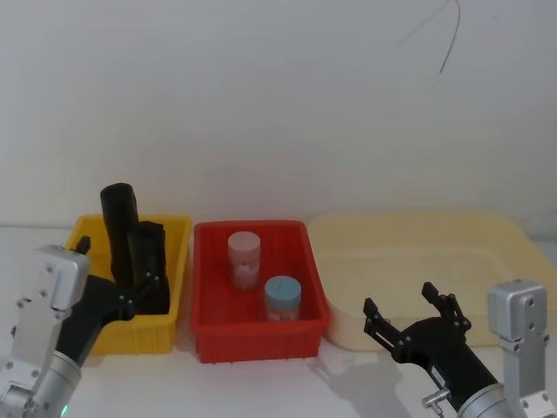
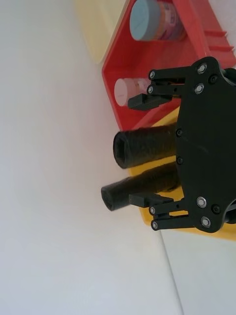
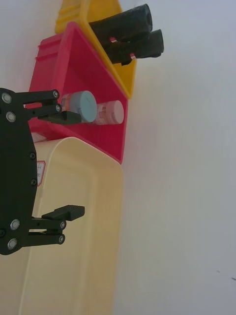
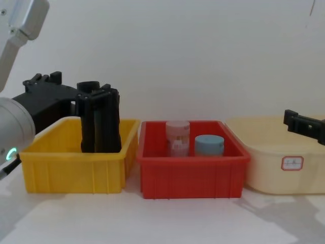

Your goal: Pick up the garbage bag with the one hand and transfer it to the other hand.

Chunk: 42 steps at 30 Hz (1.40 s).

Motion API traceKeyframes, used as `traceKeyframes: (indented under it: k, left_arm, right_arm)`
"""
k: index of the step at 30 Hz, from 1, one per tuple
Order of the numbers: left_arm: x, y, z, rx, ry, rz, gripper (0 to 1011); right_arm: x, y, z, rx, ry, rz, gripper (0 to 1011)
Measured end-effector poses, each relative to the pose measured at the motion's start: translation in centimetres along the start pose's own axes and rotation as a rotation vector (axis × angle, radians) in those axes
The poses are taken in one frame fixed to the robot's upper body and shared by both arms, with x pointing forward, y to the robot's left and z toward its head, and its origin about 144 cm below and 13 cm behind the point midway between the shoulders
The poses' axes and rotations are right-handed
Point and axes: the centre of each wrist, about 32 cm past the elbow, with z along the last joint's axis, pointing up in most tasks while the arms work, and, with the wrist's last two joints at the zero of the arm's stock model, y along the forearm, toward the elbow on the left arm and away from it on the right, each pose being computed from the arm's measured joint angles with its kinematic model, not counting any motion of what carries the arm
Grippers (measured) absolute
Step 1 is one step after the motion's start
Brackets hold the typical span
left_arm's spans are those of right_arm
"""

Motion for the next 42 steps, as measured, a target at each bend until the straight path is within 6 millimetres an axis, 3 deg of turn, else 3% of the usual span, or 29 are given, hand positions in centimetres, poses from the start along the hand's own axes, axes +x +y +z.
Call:
traceKeyframes:
  k: [10, 42]
  left_arm:
    - [0.2, -0.7, 0.2, 0.049, 0.018, 0.032, 1000]
    - [-0.6, -6.0, -0.2, 0.145, 0.087, 0.014, 1000]
  right_arm:
    - [0.0, 0.0, 0.0, 0.0, 0.0, 0.0, 1004]
    - [0.0, 0.0, 0.0, 0.0, 0.0, 0.0, 1004]
